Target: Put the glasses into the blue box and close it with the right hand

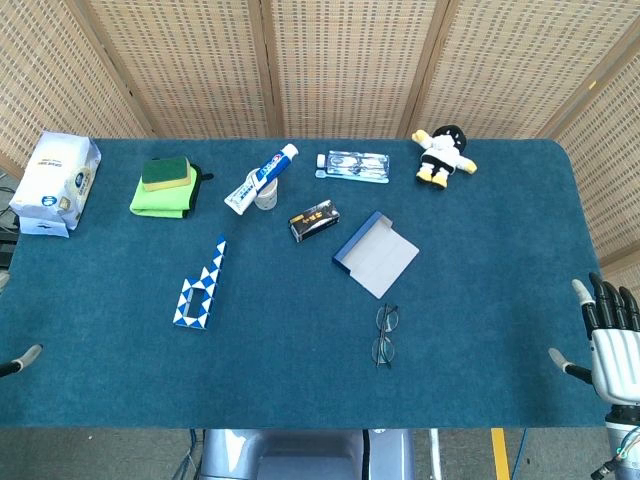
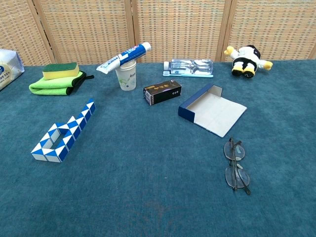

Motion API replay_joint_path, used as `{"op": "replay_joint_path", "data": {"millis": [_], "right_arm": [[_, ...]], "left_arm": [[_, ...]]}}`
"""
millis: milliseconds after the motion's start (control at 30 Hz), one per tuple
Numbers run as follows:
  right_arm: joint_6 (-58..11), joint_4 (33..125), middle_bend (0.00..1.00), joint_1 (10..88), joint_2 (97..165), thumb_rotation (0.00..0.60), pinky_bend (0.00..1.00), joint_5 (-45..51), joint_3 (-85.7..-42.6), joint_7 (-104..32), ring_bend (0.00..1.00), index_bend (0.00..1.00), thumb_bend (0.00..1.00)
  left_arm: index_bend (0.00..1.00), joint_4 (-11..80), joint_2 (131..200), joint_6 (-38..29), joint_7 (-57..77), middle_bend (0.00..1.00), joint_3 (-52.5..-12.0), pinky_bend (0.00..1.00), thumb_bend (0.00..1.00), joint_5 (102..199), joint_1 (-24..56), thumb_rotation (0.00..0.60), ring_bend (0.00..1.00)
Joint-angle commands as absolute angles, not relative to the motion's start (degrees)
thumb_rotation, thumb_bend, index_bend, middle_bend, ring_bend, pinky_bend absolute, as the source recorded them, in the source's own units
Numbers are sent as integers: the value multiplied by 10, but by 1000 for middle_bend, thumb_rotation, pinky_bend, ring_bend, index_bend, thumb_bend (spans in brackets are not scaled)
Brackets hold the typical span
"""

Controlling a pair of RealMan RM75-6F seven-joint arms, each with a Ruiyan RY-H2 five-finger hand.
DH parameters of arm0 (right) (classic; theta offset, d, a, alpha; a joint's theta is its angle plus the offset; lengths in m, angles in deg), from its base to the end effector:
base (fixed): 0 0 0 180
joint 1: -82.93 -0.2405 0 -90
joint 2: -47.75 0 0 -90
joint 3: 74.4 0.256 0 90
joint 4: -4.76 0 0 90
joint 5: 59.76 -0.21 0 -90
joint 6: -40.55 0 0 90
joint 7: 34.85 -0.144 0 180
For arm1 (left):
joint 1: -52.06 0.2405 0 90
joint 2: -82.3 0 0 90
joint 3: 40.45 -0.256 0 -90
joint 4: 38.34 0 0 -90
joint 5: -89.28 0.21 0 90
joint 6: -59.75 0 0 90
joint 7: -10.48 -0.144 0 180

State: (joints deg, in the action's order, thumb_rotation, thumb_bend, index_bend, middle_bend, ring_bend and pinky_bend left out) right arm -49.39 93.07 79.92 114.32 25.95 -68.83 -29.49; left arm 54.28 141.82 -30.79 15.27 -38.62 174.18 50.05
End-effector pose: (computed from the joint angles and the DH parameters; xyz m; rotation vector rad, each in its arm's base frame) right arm -0.3189 -0.1803 0.1703 1.3179 -0.7386 0.8664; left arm -0.3216 0.1614 0.1959 -1.2934 -0.8797 -0.9179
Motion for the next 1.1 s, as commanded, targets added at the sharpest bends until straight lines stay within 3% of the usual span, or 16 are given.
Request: {"op": "replay_joint_path", "data": {"millis": [33, 500, 600, 733, 967, 1100], "right_arm": [[-494, 932, 0, 799, 1144, 600, 0, 261, -689, -293, 0, 0, 0], [-482, 932, 0, 768, 1142, 600, 0, 318, -690, -337, 0, 0, 34], [-467, 921, 0, 723, 1142, 600, 0, 363, -675, -349, 0, 8, 149], [-417, 926, 3, 650, 1139, 600, 0, 391, -645, -346, 0, 48, 428], [-245, 942, 11, 526, 1145, 600, 24, 350, -610, -359, 0, 53, 774], [-147, 909, 15, 455, 1189, 600, 45, 292, -587, -342, 0, 59, 943]], "left_arm": [[0, 546, 1415, -311, 156, 0, -388, 0, 0, 1746, 504, 600, 0], [0, 547, 1411, -319, 165, 0, -396, 0, 0, 1773, 513, 600, 0], [0, 550, 1411, -317, 162, 0, -397, 0, 0, 1776, 512, 600, 0], [0, 552, 1414, -308, 157, 0, -389, 0, 0, 1762, 508, 600, 0], [0, 533, 1425, -298, 174, 0, -378, 0, 0, 1755, 498, 600, 0], [0, 528, 1426, -282, 180, 0, -371, 0, 0, 1741, 491, 600, 0]]}}
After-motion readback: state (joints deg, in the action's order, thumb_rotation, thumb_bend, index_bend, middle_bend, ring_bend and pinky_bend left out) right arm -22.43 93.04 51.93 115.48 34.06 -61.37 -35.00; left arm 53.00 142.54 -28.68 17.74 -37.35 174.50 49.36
